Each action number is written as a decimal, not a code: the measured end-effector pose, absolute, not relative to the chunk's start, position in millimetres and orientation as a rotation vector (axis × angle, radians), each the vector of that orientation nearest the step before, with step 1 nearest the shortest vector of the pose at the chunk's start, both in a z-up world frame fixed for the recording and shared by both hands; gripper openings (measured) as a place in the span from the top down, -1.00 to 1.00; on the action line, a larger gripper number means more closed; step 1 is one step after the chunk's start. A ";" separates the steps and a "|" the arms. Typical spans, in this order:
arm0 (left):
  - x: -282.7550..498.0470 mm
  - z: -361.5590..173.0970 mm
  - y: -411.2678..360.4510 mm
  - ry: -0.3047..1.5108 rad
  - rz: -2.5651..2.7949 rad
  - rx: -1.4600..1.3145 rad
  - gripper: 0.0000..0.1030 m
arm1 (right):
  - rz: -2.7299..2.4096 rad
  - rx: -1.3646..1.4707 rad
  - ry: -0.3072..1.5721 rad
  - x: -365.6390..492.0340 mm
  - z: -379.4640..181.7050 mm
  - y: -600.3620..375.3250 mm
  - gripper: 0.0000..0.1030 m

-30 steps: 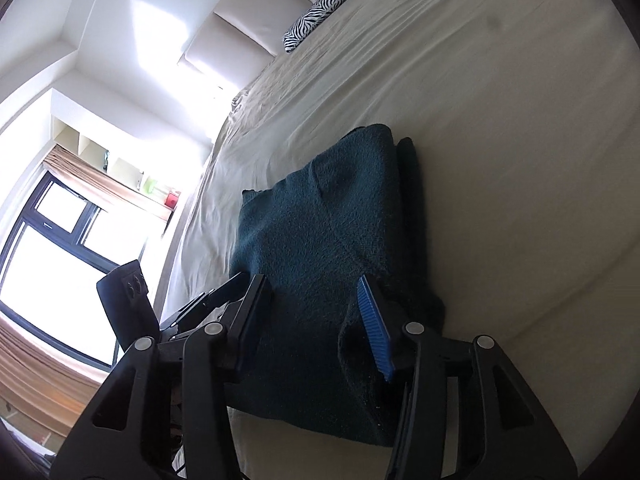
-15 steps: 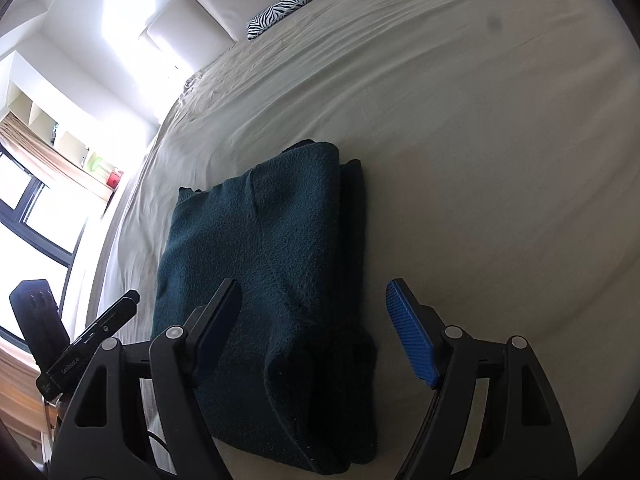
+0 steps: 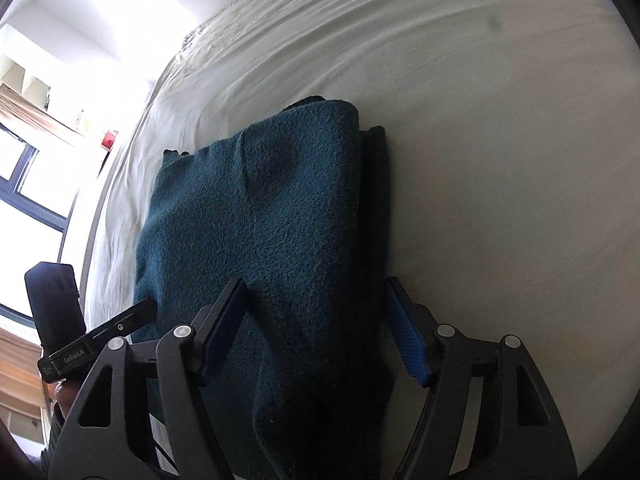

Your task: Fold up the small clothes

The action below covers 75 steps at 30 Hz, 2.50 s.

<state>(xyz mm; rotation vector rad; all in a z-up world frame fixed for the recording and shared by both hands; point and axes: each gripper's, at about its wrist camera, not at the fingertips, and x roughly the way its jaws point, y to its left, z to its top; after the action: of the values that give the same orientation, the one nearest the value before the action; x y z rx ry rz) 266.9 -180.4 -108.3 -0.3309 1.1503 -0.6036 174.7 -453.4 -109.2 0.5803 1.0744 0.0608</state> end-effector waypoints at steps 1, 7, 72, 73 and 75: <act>268.0 -108.1 -179.6 1.158 -0.599 -0.344 -0.10 | 0.057 0.580 1.081 177.7 -110.5 -452.6 0.07; 261.0 -90.9 -174.0 1.145 -0.594 -0.315 0.29 | -0.012 0.475 1.078 178.6 -98.4 -428.1 0.48; 11.6 -46.6 47.7 0.812 -0.331 -0.194 -0.05 | 0.582 0.756 0.917 -33.6 -72.4 -197.8 0.09; 11.3 -44.4 46.5 0.809 -0.327 -0.184 -0.05 | 0.541 0.742 0.954 -32.7 -83.4 -197.6 0.09; 5.8 -35.9 45.7 0.780 -0.312 -0.150 -0.16 | 0.478 0.761 1.004 -33.0 -110.1 -202.9 0.32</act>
<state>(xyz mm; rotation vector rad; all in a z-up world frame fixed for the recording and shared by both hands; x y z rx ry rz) 5.8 45.7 -35.9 -0.1501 0.7800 -0.3118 -33.0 -202.9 -110.1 0.7608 1.0036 0.4779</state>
